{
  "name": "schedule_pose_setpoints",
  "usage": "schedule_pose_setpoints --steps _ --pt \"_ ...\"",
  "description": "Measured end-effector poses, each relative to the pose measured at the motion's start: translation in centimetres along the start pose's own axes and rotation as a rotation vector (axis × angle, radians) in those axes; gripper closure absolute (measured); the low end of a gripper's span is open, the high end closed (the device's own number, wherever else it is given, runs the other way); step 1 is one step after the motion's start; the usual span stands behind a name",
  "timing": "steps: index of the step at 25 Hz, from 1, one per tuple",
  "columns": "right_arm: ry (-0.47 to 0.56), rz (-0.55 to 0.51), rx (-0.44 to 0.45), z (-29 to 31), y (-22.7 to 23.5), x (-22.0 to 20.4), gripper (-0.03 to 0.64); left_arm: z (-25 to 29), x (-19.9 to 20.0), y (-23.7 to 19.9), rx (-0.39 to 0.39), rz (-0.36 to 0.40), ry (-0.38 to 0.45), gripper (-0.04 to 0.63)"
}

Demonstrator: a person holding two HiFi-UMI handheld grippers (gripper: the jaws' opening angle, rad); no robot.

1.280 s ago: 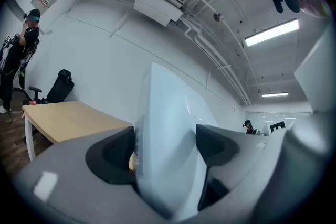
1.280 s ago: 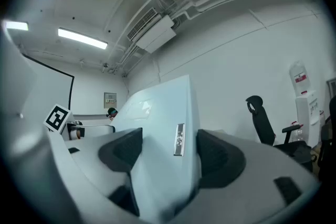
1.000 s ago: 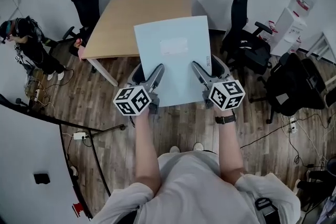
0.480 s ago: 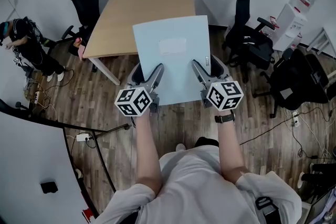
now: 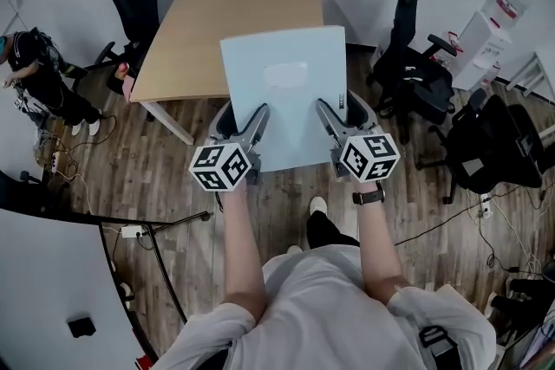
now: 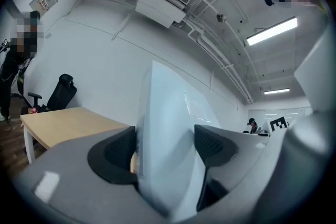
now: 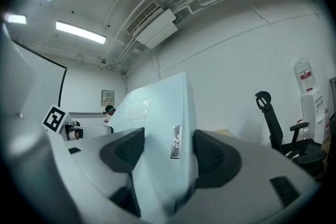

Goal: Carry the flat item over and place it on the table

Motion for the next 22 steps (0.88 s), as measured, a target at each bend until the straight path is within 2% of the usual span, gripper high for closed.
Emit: schedule_pose_setpoints --steps 3,8,11,16,22 --pt "-0.009 0.025 0.01 2.9 2.3 0.6 0.316 2.9 0.7 -1.2 0.019 -0.025 -0.007 0.245" --pt "-0.117 0.105 0.03 7.8 6.9 2.7 0.316 8.5 3.4 -1.7 0.064 0.049 -0.045 0.249" --pt "-0.125 0.135 0.02 9.9 9.4 3.4 0.316 12.1 4.4 -2.2 0.071 0.045 -0.082 0.245" --pt "-0.134 0.106 0.026 13.5 15.0 5.1 0.316 18.5 5.1 -2.3 0.085 0.006 -0.092 0.244" --pt "-0.142 0.073 0.032 14.7 18.1 5.3 0.316 21.9 3.7 -2.4 0.076 -0.015 -0.071 0.243"
Point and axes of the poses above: the fingertips, and each gripper's own axes: z forward along the fingers, y to its right, x out of its top, the point moved 9 cm from there along -z, backward along the fingers, and after that the axes turned 4 degrees about -y, right-handed, at the moved point
